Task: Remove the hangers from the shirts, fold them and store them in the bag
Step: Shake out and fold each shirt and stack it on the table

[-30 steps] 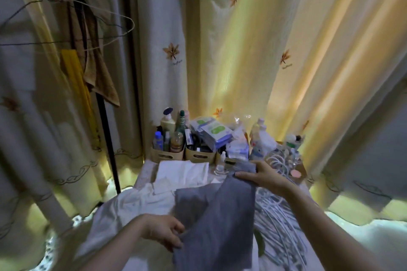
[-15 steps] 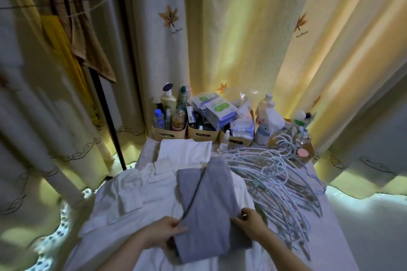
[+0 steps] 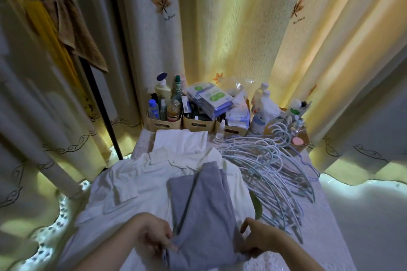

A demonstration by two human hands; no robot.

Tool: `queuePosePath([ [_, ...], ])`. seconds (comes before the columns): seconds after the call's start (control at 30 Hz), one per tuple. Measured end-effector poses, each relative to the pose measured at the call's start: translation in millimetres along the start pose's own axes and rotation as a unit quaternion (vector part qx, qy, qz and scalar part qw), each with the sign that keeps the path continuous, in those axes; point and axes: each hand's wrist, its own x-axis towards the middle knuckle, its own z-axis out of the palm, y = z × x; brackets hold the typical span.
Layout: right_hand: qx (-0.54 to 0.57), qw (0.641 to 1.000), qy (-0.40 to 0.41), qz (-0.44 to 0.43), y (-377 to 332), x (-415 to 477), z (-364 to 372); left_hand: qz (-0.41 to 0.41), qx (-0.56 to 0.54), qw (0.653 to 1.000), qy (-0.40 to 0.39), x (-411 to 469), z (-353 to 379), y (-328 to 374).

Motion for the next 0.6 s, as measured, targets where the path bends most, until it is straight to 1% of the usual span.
queuePosePath([
  [0.03,-0.006,0.999,-0.035,0.01,-4.6,-7.4,-4.0,-0.008,-0.001,1.0,-0.019,-2.3,-2.0,-1.8],
  [0.1,0.021,0.998,-0.061,-0.018,-15.0,-17.7,-10.1,0.004,-0.032,0.999,-0.013,-5.1,-6.9,-9.2],
  [0.13,0.054,0.995,-0.057,-0.053,-19.2,-20.0,-13.3,0.019,-0.084,0.996,-0.003,-6.1,-9.6,-14.3],
  [0.17,0.099,0.99,-0.048,-0.092,-23.9,-21.2,-17.3,0.043,-0.176,0.983,0.007,-6.0,-12.3,-19.7],
  [0.2,0.149,0.98,-0.035,-0.128,-29.2,-21.1,-21.4,0.071,-0.298,0.952,0.022,-5.3,-14.8,-24.9],
  [0.23,0.201,0.967,-0.016,-0.156,-36.8,-20.7,-26.2,0.094,-0.432,0.896,0.046,-4.1,-18.1,-27.8],
  [0.27,0.252,0.953,0.008,-0.169,-45.0,-18.1,-29.4,0.108,-0.557,0.82,0.079,-3.4,-21.7,-28.4],
  [0.3,0.307,0.935,0.029,-0.173,-53.1,-14.0,-31.9,0.12,-0.647,0.744,0.117,-1.4,-25.9,-28.1],
  [0.33,0.348,0.92,0.058,-0.172,-60.5,-7.5,-33.5,0.134,-0.698,0.686,0.152,0.1,-29.9,-25.2],
  [0.37,0.377,0.907,0.083,-0.17,-67.1,0.6,-33.1,0.15,-0.721,0.654,0.175,1.2,-32.5,-20.5],
  [0.4,0.371,0.905,0.114,-0.173,-72.7,8.4,-31.7,0.16,-0.723,0.647,0.185,2.4,-33.7,-14.6],
  [0.43,0.333,0.912,0.152,-0.186,-75.3,17.2,-30.1,0.162,-0.709,0.661,0.183,4.7,-32.5,-9.1],
  [0.5,0.218,0.93,0.209,-0.212,-74.1,34.0,-24.7,0.138,-0.634,0.733,0.204,6.0,-23.4,2.4],
  [0.53,0.177,0.938,0.223,-0.2,-73.0,41.0,-22.2,0.131,-0.589,0.764,0.228,8.0,-17.3,5.2],
  [0.57,0.163,0.944,0.224,-0.178,-72.2,46.8,-19.5,0.139,-0.556,0.778,0.256,11.2,-11.9,6.6],
  [0.6,0.172,0.946,0.224,-0.159,-72.9,50.9,-17.0,0.149,-0.538,0.777,0.29,14.7,-8.3,7.6],
])
